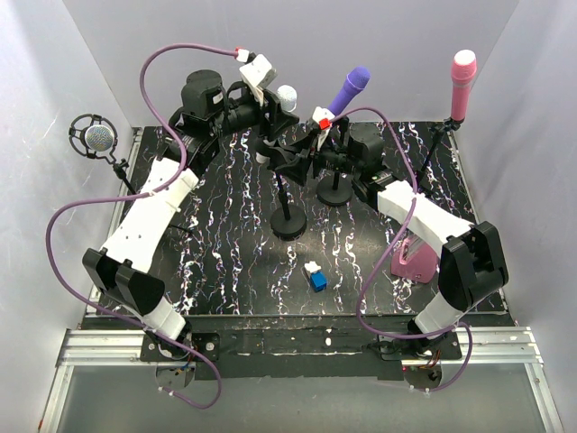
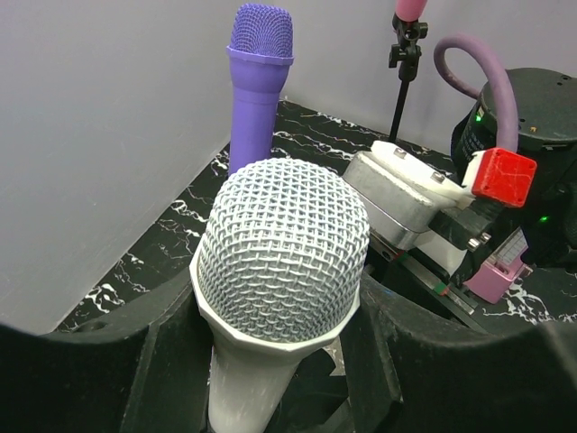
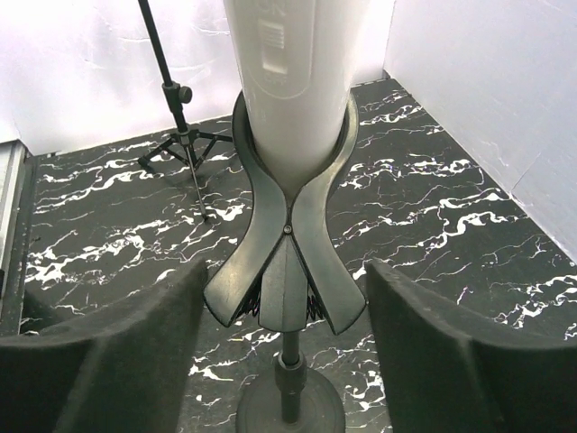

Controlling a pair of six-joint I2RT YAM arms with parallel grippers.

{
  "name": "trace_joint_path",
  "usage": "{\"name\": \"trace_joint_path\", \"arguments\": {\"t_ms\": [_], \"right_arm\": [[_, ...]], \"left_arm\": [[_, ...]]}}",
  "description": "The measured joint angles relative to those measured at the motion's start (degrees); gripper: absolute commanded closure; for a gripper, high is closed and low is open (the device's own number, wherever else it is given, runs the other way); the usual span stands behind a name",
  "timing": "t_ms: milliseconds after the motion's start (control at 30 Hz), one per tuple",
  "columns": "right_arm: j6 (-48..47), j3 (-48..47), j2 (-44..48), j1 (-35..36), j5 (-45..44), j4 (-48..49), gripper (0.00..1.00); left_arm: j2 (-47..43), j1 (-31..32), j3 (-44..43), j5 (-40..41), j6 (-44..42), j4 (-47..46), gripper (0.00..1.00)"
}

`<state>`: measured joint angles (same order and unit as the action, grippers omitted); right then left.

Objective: Remove the microphone from the stand

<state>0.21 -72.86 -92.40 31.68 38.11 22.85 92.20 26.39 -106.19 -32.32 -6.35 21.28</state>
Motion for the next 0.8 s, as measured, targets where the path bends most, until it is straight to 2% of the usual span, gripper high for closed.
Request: {"name": "trace_joint_path", "arguments": {"t_ms": [133, 233, 267, 333, 400, 467, 667, 800], "right_arm": [[1.07, -0.11, 0.00, 0.31, -0.35, 0.02, 0.16], [1.62, -0.22, 0.00, 0.63, -0.50, 0.04, 0.23], [1.79, -0.22, 0.00, 0.70, -0.59, 0.04, 0.28], [2.14, -0.24, -0.02, 0.74, -0.70, 0.04, 0.50], [1.51, -0.52, -0.11, 0.81, -1.27, -0.33, 0.77], [0.44, -1.18, -0.42, 0.74, -0.94, -1.68, 0.98], [-0.68, -1.97, -0.57, 0.74, -0.13, -3.41, 0.99], [-1.75, -1.97, -0.55, 0.90, 0.39, -3.50, 0.99]], "left_arm": [[-0.50, 0.00, 1.60, -0.66, 0.11, -1.97, 1.00], [-0.81, 0.00, 1.99, -0.92, 0.11, -2.25, 1.00], [-0.83, 0.00, 2.05, -0.94, 0.09, -2.34, 1.00], [-0.85, 0.00, 2.14, -0.94, 0.07, -2.47, 1.00], [-0.96, 0.00, 2.25, -1.09, 0.09, -2.38, 1.00], [-1.03, -0.20, 2.47, -0.70, 0.00, -1.90, 1.00], [-0.70, -0.66, 1.92, 0.07, 0.02, 0.81, 1.00], [1.62, -0.46, -3.76, 0.02, 1.05, 2.29, 1.00]]}}
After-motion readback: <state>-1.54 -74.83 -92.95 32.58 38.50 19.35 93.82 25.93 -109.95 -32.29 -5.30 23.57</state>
